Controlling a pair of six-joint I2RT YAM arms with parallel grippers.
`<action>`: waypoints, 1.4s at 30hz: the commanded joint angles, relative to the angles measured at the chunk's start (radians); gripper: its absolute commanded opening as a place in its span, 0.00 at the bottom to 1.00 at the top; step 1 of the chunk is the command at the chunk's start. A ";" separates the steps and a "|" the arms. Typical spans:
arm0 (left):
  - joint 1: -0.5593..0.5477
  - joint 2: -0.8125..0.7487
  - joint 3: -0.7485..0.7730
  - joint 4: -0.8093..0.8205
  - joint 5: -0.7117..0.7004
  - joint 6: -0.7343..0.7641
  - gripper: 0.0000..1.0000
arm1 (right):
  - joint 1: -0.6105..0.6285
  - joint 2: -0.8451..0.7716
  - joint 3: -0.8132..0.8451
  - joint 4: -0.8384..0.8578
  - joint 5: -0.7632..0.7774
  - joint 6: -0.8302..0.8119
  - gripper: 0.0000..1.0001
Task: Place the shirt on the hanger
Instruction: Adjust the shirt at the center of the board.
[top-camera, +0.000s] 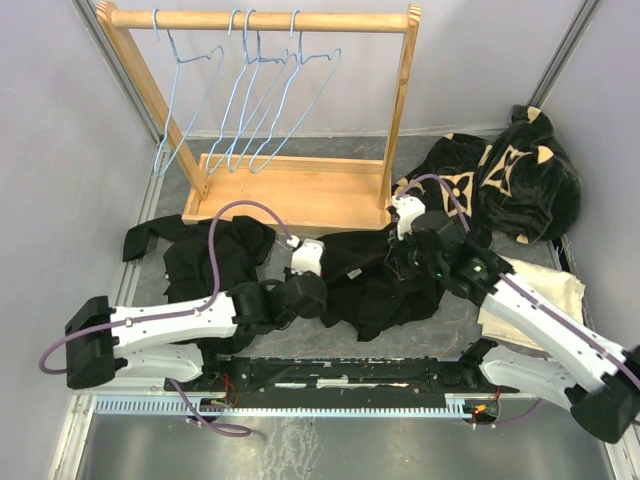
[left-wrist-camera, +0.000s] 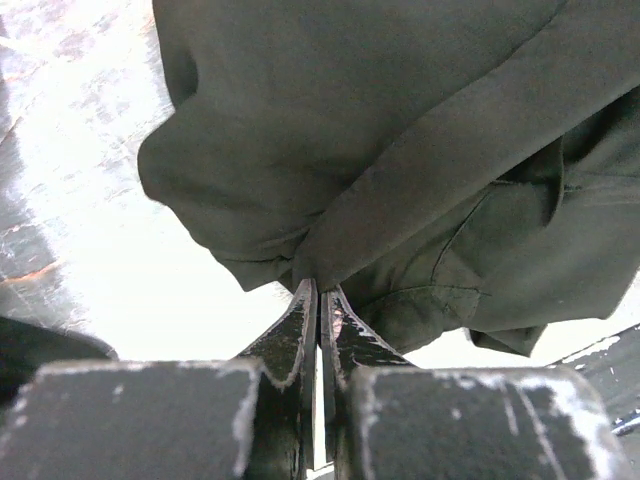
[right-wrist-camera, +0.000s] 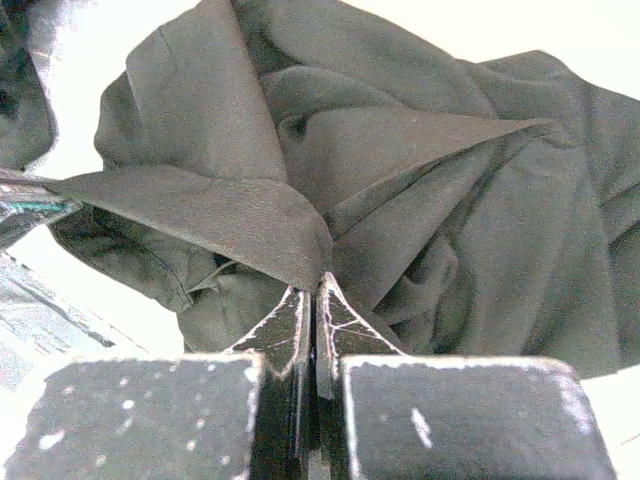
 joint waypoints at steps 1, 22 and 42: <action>-0.111 0.087 0.153 -0.064 -0.201 -0.063 0.03 | 0.001 -0.141 0.022 -0.071 0.124 0.017 0.00; -0.210 0.301 0.857 -0.157 -0.384 0.331 0.03 | 0.002 -0.185 0.586 -0.181 0.374 -0.148 0.00; -0.210 0.686 1.734 0.319 -0.489 1.083 0.03 | 0.001 0.070 1.111 0.156 0.425 -0.400 0.00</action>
